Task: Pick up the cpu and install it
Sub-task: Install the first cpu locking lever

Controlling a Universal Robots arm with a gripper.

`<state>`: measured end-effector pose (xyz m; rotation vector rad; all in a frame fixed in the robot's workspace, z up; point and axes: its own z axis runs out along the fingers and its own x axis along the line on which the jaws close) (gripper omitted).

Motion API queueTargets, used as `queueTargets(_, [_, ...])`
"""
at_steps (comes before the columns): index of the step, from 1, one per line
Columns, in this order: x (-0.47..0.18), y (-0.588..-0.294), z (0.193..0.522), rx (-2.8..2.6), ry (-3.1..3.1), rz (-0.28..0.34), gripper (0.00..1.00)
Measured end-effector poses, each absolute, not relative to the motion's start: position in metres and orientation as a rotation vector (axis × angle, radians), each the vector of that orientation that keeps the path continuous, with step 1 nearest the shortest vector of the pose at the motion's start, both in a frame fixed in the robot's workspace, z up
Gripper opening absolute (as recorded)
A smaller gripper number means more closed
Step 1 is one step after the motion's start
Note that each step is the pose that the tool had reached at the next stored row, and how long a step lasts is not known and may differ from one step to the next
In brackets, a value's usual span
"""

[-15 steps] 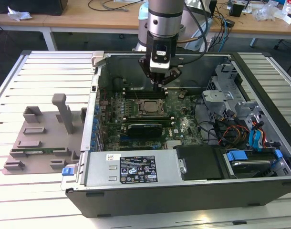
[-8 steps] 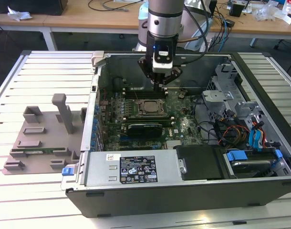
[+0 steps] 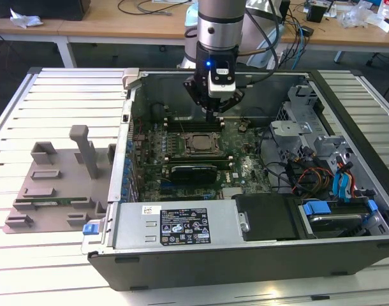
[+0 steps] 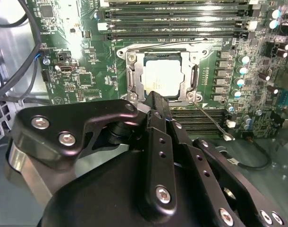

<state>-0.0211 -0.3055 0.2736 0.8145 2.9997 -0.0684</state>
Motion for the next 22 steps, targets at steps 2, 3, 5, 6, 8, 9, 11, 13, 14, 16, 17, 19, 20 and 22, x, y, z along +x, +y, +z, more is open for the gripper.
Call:
queueTargets(2, [-0.0211,-0.3055,0.2737,0.775,3.010,-0.068,0.11])
queueTargets(3, [-0.0211,-0.3055,0.2736,0.760,3.013,-0.068,0.11])
queueTargets(5, [-0.0211,-0.3056,0.2736,0.725,3.021,-0.067,0.11])
queueTargets(6, [-0.0211,-0.3056,0.2736,0.702,3.026,-0.066,0.11])
queueTargets(8, [-0.0211,-0.3055,0.2736,0.670,3.033,-0.066,0.11])
queueTargets(9, [-0.0211,-0.3055,0.2736,0.662,3.035,-0.066,0.11])
queueTargets(11, [-0.0211,-0.3055,0.2737,0.637,3.040,-0.065,0.11])
queueTargets(13, [-0.0211,-0.3055,0.2736,0.613,3.044,-0.065,0.11])
queueTargets(14, [-0.0211,-0.3055,0.2736,0.600,3.047,-0.065,0.11])
queueTargets(16, [-0.0211,-0.3055,0.2736,0.581,3.050,-0.064,0.11])
queueTargets(17, [-0.0211,-0.3055,0.2736,0.574,3.052,-0.064,0.11])
queueTargets(19, [-0.0211,-0.3055,0.2736,0.556,3.055,-0.064,0.11])
queueTargets(20, [-0.0211,-0.3055,0.2736,0.544,3.057,-0.064,0.11])
queueTargets(22, [-0.0211,-0.3055,0.2736,0.515,3.061,-0.063,0.11])
